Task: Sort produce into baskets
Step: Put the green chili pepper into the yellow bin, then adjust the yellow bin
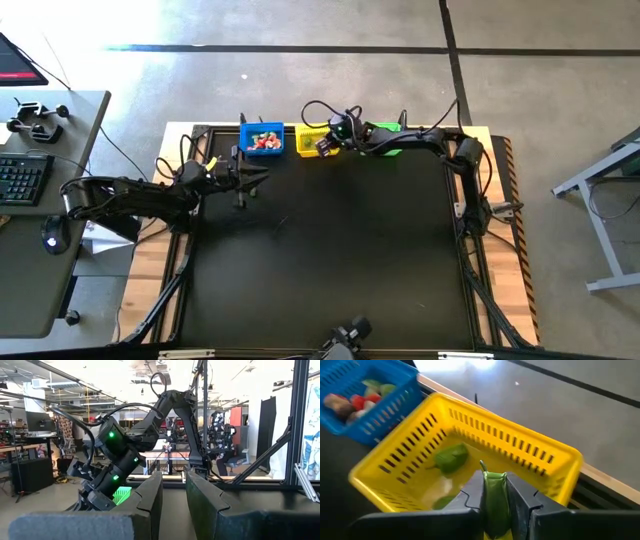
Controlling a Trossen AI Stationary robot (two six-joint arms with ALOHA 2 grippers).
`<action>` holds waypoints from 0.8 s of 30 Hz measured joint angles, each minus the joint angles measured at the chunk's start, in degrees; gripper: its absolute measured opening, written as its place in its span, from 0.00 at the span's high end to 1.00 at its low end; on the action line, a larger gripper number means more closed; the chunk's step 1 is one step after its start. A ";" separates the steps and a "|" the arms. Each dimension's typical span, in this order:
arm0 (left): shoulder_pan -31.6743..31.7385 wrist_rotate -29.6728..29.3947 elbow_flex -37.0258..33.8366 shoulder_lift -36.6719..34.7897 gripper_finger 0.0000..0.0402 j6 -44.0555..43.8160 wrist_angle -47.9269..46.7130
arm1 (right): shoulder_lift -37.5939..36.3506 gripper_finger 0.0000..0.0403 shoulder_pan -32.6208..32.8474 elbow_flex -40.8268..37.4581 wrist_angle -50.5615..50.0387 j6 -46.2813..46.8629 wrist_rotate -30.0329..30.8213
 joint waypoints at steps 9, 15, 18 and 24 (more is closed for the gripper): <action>0.02 0.02 0.00 0.00 0.82 -0.02 0.09 | 1.16 0.91 -0.67 0.00 -1.03 -0.45 -2.50; 0.02 0.16 0.02 0.00 0.82 -1.25 -0.38 | 1.90 0.78 -0.65 0.00 -0.46 -1.89 -2.30; 0.02 0.37 0.02 0.00 0.82 -2.57 -2.03 | 1.83 0.68 -0.67 0.00 -0.09 -3.59 -2.23; 0.02 0.37 0.02 0.02 0.82 -2.51 -3.44 | -0.28 0.55 -0.65 0.00 1.06 -5.39 -2.19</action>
